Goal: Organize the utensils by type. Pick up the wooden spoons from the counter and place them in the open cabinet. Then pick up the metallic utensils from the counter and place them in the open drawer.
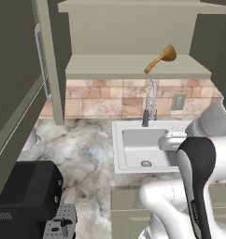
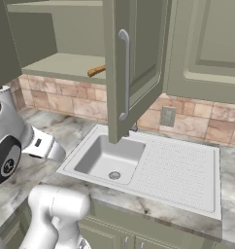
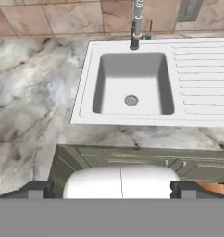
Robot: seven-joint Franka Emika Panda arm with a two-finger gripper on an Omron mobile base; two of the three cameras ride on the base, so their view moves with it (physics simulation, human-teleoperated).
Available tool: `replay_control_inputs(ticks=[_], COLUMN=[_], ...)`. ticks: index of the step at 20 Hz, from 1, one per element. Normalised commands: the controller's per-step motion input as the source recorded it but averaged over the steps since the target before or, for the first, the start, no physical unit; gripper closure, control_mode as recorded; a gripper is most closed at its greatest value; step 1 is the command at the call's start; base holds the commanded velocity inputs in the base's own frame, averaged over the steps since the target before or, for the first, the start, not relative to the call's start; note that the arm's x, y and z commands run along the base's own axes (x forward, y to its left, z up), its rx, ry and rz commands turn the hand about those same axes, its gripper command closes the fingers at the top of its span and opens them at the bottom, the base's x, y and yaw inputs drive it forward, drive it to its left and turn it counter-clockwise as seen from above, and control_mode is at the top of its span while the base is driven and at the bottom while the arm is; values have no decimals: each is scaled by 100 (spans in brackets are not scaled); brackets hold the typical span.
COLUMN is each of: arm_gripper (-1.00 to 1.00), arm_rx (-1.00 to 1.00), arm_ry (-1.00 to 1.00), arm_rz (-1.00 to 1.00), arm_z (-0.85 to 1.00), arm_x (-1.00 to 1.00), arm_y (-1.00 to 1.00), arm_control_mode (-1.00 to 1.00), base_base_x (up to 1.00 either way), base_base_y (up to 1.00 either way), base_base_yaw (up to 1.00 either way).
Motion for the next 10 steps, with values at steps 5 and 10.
replay_control_inputs(ticks=[5,10], arm_gripper=[-100,-100], arm_rx=[-4,0], arm_ry=[0,0], arm_rz=[0,0], arm_z=[-13,0], arm_x=[0,0], arm_y=[11,0], arm_control_mode=[100,100], base_base_x=[-4,-42], base_base_y=[8,1], base_base_yaw=[0,4])
